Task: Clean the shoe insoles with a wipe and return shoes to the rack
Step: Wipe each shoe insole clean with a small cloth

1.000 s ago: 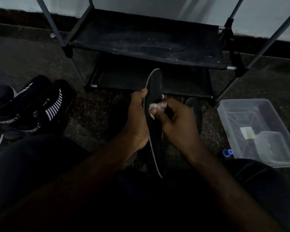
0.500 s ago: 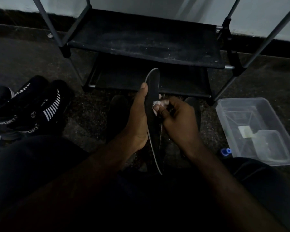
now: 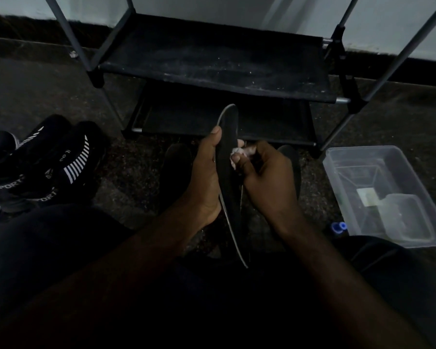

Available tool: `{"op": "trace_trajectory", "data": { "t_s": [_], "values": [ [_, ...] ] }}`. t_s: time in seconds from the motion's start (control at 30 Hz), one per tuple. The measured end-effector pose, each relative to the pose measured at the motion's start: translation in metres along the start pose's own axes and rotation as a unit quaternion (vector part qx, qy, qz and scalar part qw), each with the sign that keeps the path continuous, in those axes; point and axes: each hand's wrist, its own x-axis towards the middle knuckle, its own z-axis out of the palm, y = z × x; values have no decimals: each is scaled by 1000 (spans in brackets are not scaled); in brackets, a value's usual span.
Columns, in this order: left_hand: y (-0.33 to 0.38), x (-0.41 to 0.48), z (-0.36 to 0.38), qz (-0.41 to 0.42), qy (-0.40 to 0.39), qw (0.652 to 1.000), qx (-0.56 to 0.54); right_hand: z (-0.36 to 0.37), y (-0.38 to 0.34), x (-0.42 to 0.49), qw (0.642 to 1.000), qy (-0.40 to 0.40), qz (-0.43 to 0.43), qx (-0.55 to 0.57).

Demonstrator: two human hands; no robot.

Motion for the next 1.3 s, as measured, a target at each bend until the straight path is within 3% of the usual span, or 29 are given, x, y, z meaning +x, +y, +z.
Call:
{"op": "trace_trajectory", "data": {
  "t_s": [0.2,0.43,0.67,0.9,1.1,1.3],
  "values": [
    [5,-1,-3,-12,14,1000,-18,7,-12,-14,990,-99,-50,90],
    [0,1,-2,1,9,1000,7,0,2,1,999,-8,17,42],
    [3,0,-6,-13,45,999,17,9,-10,-18,989,-117,-53,77],
    [-4,3,-3,-3,-12,999,32,0,7,0,1000,-7,7,5],
    [-2,6,-7,-12,20,999,35,7,-9,-14,989,-99,-54,93],
    [-8,5,-3,-17,-14,1000,22,0,0,-1,1000,8,-10,15]
  ]
}}
